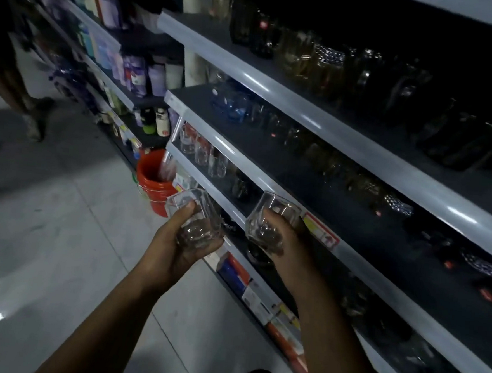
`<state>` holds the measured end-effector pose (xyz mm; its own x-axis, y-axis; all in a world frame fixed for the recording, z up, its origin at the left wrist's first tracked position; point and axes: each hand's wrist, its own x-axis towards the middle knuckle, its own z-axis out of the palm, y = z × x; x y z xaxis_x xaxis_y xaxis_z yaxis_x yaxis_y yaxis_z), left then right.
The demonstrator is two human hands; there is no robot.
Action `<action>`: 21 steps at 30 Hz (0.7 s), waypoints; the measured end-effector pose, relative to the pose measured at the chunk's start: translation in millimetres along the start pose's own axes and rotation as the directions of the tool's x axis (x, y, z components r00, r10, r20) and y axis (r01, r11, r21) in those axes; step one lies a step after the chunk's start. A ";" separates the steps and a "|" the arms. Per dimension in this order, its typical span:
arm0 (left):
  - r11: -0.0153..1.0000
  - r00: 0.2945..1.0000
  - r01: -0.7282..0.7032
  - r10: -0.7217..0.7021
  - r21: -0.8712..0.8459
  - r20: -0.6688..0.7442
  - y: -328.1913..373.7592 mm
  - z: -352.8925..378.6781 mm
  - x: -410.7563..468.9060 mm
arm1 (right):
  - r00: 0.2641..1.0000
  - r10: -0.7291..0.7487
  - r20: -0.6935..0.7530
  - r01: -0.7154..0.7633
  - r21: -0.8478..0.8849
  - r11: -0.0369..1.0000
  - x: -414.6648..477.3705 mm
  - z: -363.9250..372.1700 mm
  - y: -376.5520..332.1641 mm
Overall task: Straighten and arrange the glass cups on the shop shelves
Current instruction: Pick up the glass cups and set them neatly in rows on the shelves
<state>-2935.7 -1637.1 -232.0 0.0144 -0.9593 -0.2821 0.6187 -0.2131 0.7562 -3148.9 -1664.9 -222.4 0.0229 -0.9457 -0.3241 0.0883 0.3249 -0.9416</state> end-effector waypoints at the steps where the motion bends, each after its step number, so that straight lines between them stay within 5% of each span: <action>1: 1.000 1.000 0.001 -0.001 0.013 -0.016 8.3 -6.0 9.8 | 1.000 -0.001 0.006 0.001 -0.014 1.000 10.1 10.5 -3.3; 21: 0.994 0.999 0.038 -0.038 0.106 -0.002 152.8 -81.8 245.6 | 0.999 -0.025 0.026 0.022 0.104 0.994 258.8 182.3 -67.1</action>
<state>-2773.4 -1890.1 -234.0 -0.0072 -0.9501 -0.3117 0.5319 -0.2676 0.8034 -2967.3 -1932.7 -226.4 0.0464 -0.9535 -0.2978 0.1918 0.3011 -0.9341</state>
